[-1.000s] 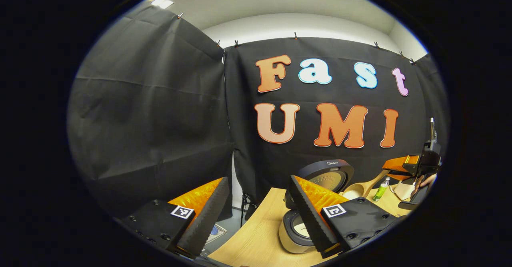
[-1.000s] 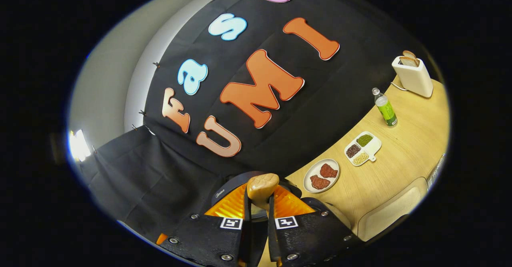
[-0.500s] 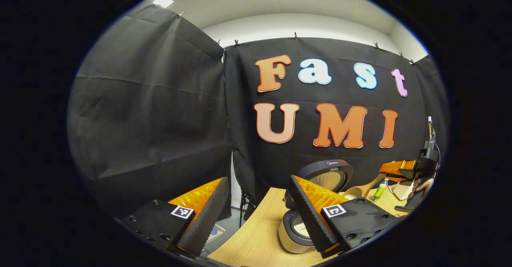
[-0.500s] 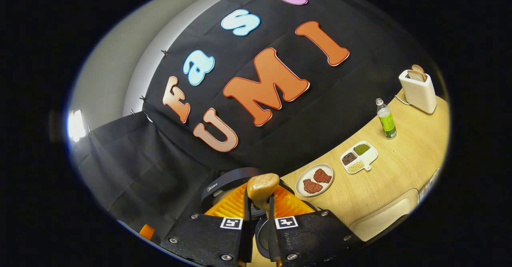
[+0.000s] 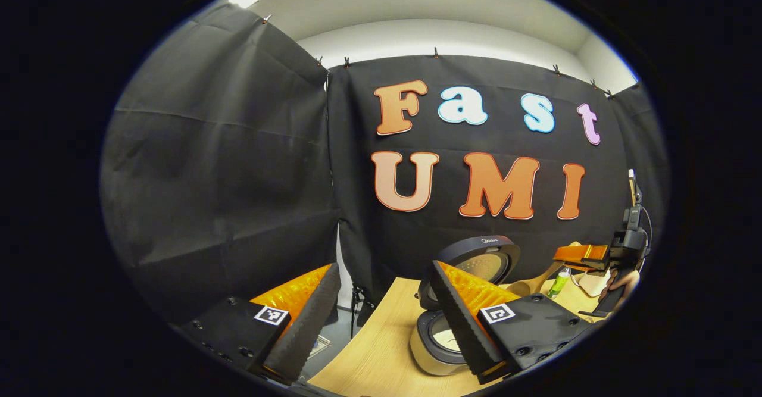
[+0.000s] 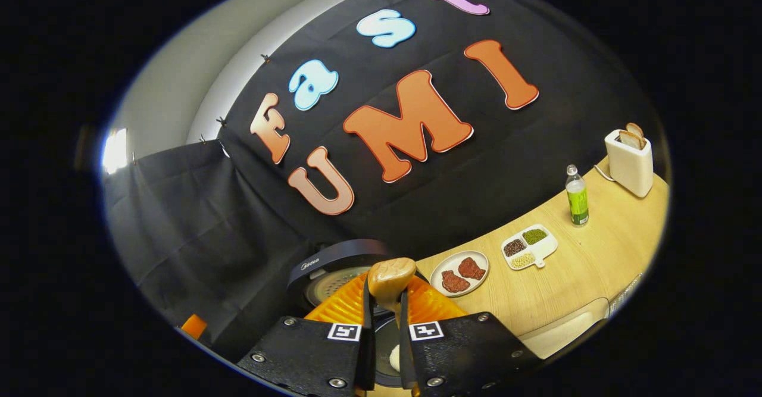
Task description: Close the left gripper, press the button to open the rice cooker; take a wooden spoon from the chopstick holder with the right hand, scoop a spoonful of rice and pour it into the rice cooker, then put the wooden spoon back into the chopstick holder.
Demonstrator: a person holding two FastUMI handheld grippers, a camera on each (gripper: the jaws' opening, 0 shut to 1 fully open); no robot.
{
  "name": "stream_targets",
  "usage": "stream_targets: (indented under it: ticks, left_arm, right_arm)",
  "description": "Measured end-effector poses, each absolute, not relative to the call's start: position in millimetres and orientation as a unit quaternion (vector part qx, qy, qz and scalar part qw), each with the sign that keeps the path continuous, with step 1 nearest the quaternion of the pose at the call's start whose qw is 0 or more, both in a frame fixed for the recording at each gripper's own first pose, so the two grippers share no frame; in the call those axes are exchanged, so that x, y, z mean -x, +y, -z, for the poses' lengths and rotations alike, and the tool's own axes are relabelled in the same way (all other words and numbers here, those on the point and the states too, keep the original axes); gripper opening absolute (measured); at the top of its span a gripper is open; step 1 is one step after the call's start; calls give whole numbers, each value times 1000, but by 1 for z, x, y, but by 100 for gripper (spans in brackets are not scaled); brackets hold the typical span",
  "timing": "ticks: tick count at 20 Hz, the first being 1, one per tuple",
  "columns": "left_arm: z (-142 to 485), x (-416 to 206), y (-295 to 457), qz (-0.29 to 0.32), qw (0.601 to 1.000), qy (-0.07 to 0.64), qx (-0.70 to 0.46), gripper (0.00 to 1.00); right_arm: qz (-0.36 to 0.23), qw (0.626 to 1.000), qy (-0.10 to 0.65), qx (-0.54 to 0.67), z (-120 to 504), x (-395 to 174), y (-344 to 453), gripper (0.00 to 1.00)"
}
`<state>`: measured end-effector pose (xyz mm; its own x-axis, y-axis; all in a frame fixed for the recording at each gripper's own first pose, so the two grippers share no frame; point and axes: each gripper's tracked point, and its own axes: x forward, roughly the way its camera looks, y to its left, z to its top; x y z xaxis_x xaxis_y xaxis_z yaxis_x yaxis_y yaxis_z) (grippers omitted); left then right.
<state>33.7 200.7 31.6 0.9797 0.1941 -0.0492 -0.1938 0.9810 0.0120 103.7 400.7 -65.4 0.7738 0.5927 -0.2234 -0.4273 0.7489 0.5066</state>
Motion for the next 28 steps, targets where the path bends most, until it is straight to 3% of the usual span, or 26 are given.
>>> stream_targets:
  ticks: [6,7,8,28]
  left_arm:
    - [-29,-37,201,-91,995,29,-12,100]
    - [-29,-37,202,-92,995,29,-13,97]
    - [-28,-36,203,-92,995,29,-14,100]
    - [-14,-35,218,-91,995,47,-17,97]
  right_arm:
    - [-289,922,180,-185,64,-95,410,15]
    - [-291,924,176,-176,64,-96,411,10]
    - [-293,925,173,-168,63,-95,413,15]
    - [-330,932,144,-34,79,-79,432,15]
